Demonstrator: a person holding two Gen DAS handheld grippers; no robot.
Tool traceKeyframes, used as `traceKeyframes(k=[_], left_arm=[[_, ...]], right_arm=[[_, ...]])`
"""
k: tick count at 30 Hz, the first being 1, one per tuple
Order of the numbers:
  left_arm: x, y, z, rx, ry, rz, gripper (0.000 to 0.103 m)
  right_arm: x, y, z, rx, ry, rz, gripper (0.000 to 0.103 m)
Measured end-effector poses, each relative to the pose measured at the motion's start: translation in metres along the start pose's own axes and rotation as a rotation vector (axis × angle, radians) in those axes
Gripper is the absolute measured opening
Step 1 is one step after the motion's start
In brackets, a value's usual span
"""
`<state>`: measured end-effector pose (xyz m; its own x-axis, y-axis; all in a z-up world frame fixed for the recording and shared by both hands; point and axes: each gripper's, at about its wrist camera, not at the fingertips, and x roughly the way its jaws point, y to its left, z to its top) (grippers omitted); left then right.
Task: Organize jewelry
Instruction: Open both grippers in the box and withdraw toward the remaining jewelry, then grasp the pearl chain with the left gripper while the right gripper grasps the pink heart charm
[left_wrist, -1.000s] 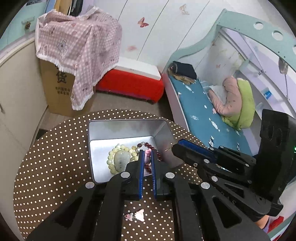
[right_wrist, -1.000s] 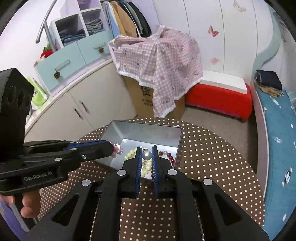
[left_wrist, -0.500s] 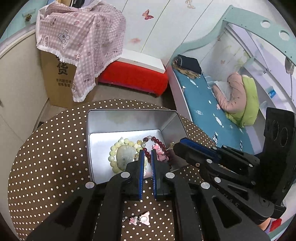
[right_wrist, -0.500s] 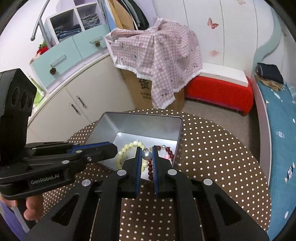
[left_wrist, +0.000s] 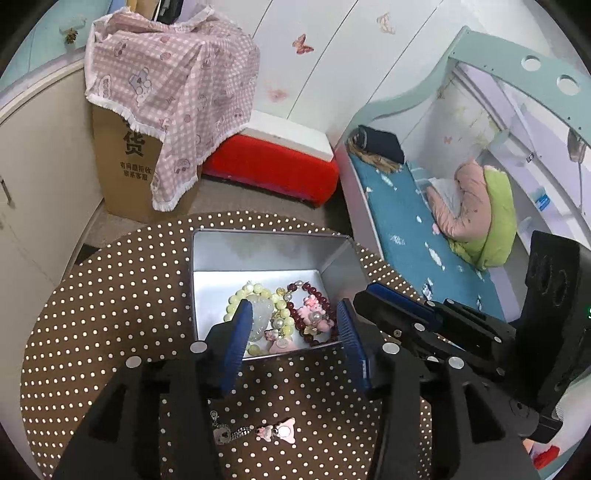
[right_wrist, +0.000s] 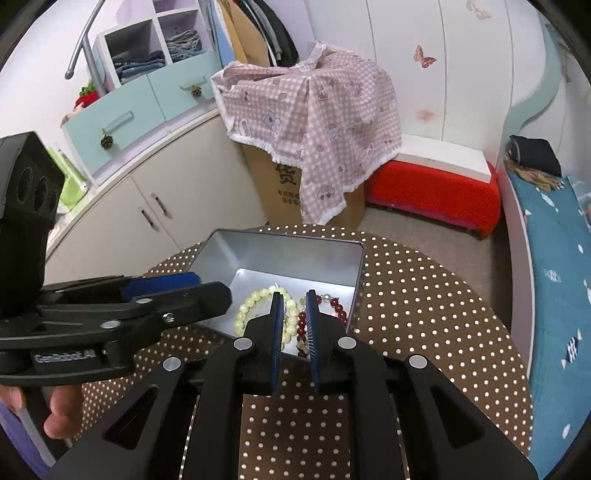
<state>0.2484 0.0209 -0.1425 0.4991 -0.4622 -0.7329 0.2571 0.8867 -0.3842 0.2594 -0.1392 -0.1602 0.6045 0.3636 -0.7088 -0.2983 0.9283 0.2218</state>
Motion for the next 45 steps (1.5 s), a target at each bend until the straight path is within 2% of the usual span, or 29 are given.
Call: traceKeyframes(k=[3, 5, 6, 10, 13, 17, 23, 26, 33, 42, 44, 45], left_arm=[[-0.014, -0.003, -0.003, 0.008, -0.031, -0.004, 0.047], [-0.028, -0.005, -0.005, 0.018, -0.062, 0.005, 0.059], [-0.037, -0.006, -0.008, 0.023, -0.085, 0.019, 0.06], [-0.06, -0.003, -0.018, 0.033, -0.119, 0.03, 0.062], [-0.074, 0.005, -0.03, 0.035, -0.151, 0.09, 0.063], [-0.081, 0.023, -0.051, -0.001, -0.148, 0.105, 0.064], [-0.068, 0.05, -0.078, -0.064, -0.1, 0.115, 0.064], [-0.059, 0.056, -0.091, -0.064, -0.074, 0.157, 0.064], [-0.042, 0.066, -0.109, -0.082, -0.044, 0.17, 0.064], [-0.036, 0.068, -0.114, -0.056, -0.049, 0.203, 0.064], [-0.034, 0.07, -0.114, -0.059, -0.049, 0.205, 0.064], [-0.034, 0.07, -0.114, -0.056, -0.05, 0.203, 0.064]], right_arm=[[-0.015, 0.004, -0.001, -0.01, -0.028, -0.016, 0.021], [-0.026, 0.009, -0.001, -0.014, -0.052, -0.021, 0.047], [-0.033, 0.012, -0.001, -0.015, -0.072, -0.023, 0.049], [-0.051, 0.027, -0.005, -0.036, -0.092, -0.012, 0.049], [-0.059, 0.034, -0.012, -0.046, -0.096, -0.012, 0.049], [-0.062, 0.044, -0.03, -0.05, -0.087, -0.015, 0.049], [-0.041, 0.052, -0.062, -0.036, -0.018, -0.005, 0.049], [-0.026, 0.056, -0.076, -0.037, 0.021, -0.014, 0.049], [0.01, 0.065, -0.101, -0.066, 0.105, -0.036, 0.049], [0.03, 0.072, -0.107, -0.113, 0.121, -0.056, 0.049], [0.03, 0.073, -0.108, -0.129, 0.116, -0.062, 0.047], [0.03, 0.074, -0.109, -0.147, 0.113, -0.072, 0.042]])
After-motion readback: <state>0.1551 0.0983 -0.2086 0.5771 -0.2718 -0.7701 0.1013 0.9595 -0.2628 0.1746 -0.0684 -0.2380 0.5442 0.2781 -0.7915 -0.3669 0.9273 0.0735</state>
